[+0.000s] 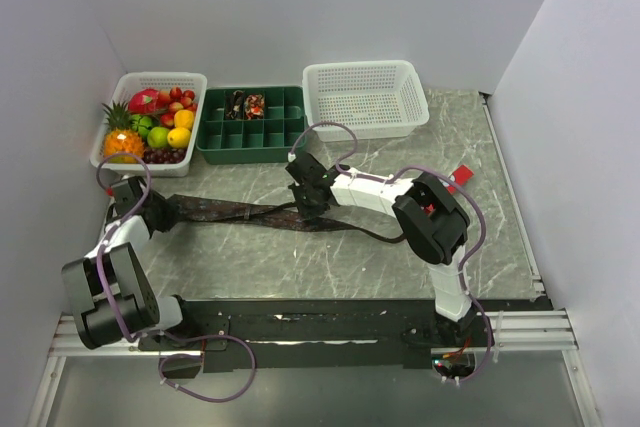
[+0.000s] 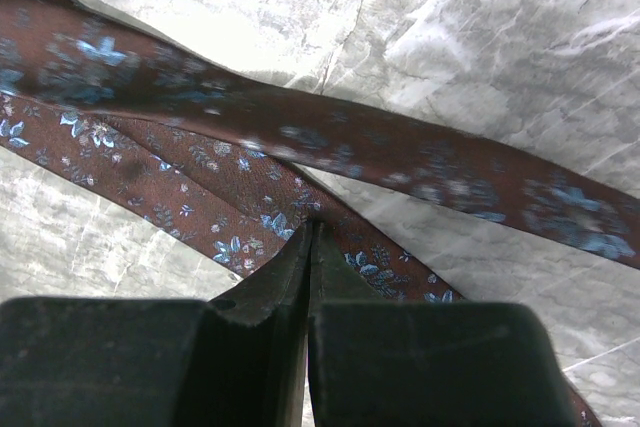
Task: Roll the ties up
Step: Flatten out the tie at the center of the board.
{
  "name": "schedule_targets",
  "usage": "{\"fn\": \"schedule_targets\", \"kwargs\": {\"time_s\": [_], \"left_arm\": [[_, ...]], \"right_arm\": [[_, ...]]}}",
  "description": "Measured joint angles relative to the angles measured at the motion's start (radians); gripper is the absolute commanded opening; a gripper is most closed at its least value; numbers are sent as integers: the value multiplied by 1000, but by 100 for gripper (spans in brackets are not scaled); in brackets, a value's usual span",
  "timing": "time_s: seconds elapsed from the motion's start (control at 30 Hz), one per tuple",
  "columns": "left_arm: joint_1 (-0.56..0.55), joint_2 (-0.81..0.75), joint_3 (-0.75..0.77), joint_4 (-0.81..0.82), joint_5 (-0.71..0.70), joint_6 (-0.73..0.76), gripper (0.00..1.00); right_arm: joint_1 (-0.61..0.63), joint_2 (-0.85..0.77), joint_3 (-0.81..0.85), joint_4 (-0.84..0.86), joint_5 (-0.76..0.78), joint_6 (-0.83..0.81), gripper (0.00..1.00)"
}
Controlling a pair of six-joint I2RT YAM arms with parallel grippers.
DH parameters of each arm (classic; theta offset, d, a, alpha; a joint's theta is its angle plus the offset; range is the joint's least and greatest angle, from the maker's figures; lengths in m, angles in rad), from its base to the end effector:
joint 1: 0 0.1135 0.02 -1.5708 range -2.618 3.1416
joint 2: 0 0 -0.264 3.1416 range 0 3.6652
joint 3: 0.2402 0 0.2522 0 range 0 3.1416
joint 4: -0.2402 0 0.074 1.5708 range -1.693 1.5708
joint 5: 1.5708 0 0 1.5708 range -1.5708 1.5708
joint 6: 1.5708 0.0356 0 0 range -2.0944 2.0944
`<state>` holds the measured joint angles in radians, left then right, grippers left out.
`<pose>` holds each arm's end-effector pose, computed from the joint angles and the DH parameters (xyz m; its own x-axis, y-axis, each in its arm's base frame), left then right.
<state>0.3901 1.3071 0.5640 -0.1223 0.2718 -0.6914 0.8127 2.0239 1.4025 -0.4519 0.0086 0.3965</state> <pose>0.2278 0.0833 0.1644 -0.4115 -0.8333 -0.3691 -0.6072 0.5527 -0.5708 0.2903 0.3062 0.1607 -0.8367 -0.3219 -0.4431 -0.4338 0.8834 0.1773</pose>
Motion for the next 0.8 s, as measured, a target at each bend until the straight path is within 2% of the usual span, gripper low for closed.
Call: {"fn": "schedule_targets", "kwargs": {"time_s": [0.4, 0.8], "left_arm": [[-1, 2, 42, 9, -97, 18, 1], [-1, 136, 43, 97, -113, 18, 6]], "right_arm": [[-19, 0, 4, -29, 16, 6, 3], [-23, 0, 4, -32, 19, 2, 3]]}}
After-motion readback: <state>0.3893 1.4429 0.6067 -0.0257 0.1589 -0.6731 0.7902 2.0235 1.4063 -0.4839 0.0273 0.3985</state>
